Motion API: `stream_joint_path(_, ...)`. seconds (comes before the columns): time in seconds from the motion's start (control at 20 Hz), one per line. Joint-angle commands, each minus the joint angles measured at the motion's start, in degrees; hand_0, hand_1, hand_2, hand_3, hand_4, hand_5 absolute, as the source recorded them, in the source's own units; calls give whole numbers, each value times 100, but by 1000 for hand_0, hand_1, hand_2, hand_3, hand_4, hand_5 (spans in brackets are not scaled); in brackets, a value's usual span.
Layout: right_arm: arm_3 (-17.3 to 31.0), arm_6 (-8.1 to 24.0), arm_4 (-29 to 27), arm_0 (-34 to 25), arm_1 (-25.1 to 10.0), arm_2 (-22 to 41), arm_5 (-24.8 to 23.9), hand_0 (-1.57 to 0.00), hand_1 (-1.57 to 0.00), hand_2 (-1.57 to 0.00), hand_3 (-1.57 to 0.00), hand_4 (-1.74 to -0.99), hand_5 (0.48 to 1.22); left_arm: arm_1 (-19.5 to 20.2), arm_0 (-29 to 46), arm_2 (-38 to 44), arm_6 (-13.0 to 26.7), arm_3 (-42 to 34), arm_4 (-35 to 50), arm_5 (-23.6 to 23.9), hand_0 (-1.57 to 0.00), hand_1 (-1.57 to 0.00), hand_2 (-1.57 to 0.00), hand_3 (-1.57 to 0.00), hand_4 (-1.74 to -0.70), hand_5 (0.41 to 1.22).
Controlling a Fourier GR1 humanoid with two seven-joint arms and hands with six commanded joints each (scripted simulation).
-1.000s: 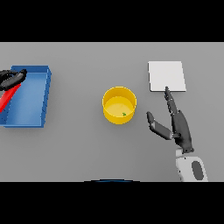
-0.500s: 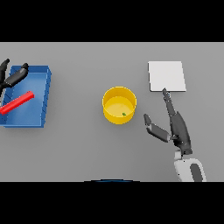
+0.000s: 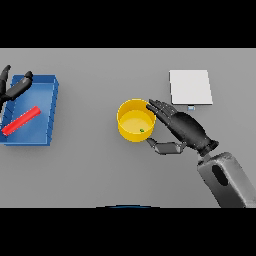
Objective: Pick up the red beaker and tilt it to pour out 1 green nut into yellow bowl. Pick up the yellow bowl and place it on the metallic measuring scale.
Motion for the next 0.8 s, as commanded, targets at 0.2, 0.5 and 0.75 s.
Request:
stream_joint_path(0.2, 500, -332, 852, -919, -405, 761, 582, 1, 1, 1, 1, -1216, 706, 47, -13, -11, 57, -94, 39, -75, -1, -1, -1, 0, -713, 680)
stream_joint_path(0.5, 1342, -573, 1270, -1797, -369, 1366, 1146, 1, 1, 1, 1, -1223, 705, 105, 128, 36, 49, -221, 124, -5, 0, 1, 1, 1, -722, 687)
stream_joint_path(0.75, 1986, -592, 1546, -2257, -205, 1714, 1315, 1, 1, 1, 1, -1239, 705, 65, 137, 83, -66, -108, 179, -80, 1, 1, 1, 1, -724, 687)
